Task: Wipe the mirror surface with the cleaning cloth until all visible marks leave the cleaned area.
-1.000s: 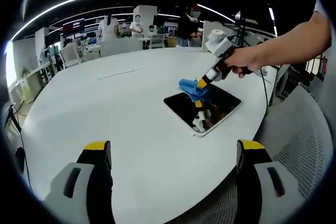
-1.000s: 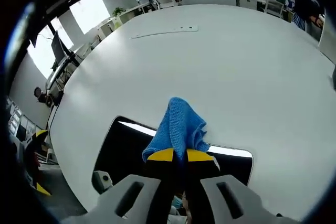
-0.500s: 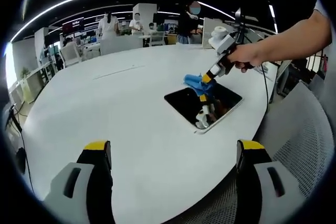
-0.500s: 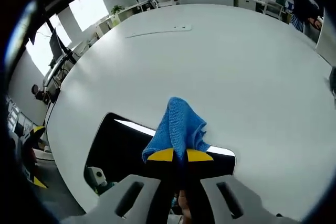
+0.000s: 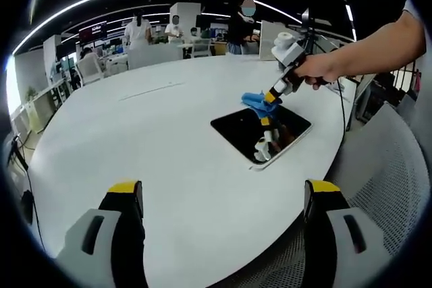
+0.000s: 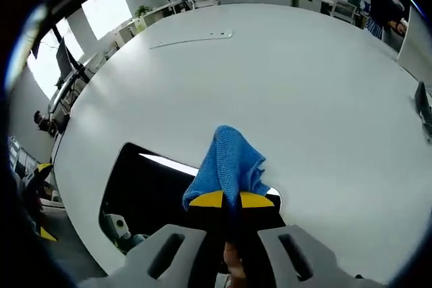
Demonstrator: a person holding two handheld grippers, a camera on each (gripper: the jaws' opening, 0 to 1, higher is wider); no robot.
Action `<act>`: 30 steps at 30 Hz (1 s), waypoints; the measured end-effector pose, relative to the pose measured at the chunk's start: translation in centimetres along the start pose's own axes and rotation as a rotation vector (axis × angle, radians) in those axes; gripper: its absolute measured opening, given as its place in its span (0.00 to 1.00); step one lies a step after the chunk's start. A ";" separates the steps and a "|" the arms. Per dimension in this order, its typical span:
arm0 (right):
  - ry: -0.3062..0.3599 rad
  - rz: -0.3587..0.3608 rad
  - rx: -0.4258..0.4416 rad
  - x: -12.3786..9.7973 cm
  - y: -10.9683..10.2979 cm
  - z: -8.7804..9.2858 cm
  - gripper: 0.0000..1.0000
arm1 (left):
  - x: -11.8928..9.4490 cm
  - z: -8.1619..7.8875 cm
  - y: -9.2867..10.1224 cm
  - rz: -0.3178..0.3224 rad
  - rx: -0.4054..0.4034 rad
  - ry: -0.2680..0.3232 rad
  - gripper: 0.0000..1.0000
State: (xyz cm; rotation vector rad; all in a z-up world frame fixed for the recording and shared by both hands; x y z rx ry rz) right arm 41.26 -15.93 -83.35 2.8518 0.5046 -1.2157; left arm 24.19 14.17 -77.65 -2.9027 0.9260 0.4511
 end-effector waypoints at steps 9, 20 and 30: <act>0.025 0.021 -0.001 -0.5 -0.5 0.4 0.01 | 0.0 0.2 0.1 0.003 -0.008 -0.012 0.99; 0.033 -0.007 0.041 -2.4 -2.1 2.8 0.01 | 0.0 0.4 0.3 0.019 -0.003 -0.024 0.98; 0.038 -0.012 0.053 -3.9 -3.1 4.5 0.01 | 0.0 0.4 0.4 0.031 0.006 -0.022 0.98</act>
Point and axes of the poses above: the point that each gripper's makers call its tool centre point, and the gripper's own axes: x roughly forward along the fingers, y roughly to its right, z roughly out of its underside, the point moved 4 cm from there along -x, roughly backward along the fingers, and after that the axes turned 14 degrees about y, right-handed, at the moved point
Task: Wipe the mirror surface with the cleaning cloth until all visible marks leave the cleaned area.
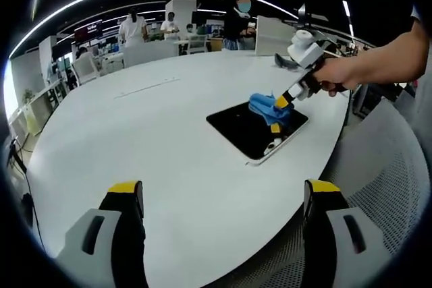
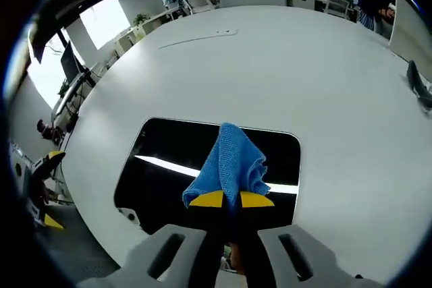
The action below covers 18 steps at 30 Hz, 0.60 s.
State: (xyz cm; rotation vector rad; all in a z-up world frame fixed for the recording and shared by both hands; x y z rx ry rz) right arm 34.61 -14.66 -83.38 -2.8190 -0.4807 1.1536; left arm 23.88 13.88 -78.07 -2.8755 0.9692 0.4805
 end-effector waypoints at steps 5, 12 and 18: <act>-0.003 0.000 0.009 -0.5 -0.4 0.6 0.01 | 0.0 -0.1 0.1 0.005 -0.019 0.006 0.99; -0.001 -0.018 0.010 -1.1 -0.6 1.2 0.01 | 0.1 -0.1 -0.1 -0.005 -0.051 0.012 0.99; 0.013 -0.027 0.022 -1.8 -1.1 2.0 0.01 | 0.2 -0.3 0.0 -0.008 -0.045 0.020 0.99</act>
Point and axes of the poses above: the point that each gripper's makers call its tool centre point, and the gripper's own axes: x roughly forward along the fingers, y roughly to its right, z roughly out of its underside, the point moved 4 cm from there along -x, roughly backward along the fingers, and after that the axes turned 14 degrees about y, right-handed, at the moved point
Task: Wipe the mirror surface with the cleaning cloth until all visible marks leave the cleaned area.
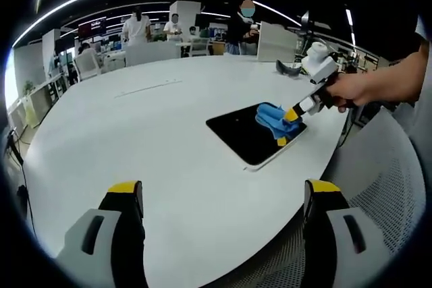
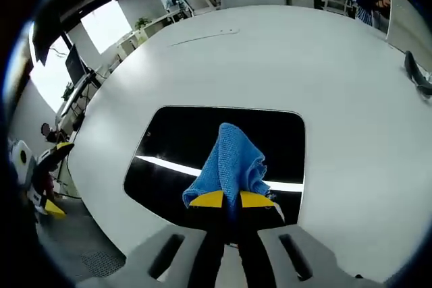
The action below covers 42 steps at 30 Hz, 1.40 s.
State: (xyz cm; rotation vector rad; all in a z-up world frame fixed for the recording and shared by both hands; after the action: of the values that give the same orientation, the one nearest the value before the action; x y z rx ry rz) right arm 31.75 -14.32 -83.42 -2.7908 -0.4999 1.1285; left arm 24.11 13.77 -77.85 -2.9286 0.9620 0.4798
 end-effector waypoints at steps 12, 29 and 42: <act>0.002 -0.017 0.011 -1.4 -0.7 1.3 0.01 | 0.0 -0.3 0.0 -0.003 0.010 0.015 0.99; -0.024 -0.056 -0.019 -2.6 -1.9 2.7 0.01 | -0.2 -0.1 -0.1 -0.013 0.009 -0.004 0.99; -0.008 -0.061 -0.024 -2.5 -1.8 2.7 0.01 | -0.3 -0.2 0.1 -0.001 0.017 0.002 0.99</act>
State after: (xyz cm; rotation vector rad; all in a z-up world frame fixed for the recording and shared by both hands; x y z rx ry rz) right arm 27.74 -13.53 -83.31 -2.7722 -0.5991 1.1287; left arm 23.90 13.81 -77.58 -2.9150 0.9594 0.4665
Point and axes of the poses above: the point that each gripper's makers call its tool centre point, and the gripper's own axes: x roughly forward along the fingers, y roughly to its right, z roughly out of its underside, the point moved 4 cm from there along -x, roughly backward along the fingers, and after that the axes turned 14 degrees about y, right-handed, at the moved point
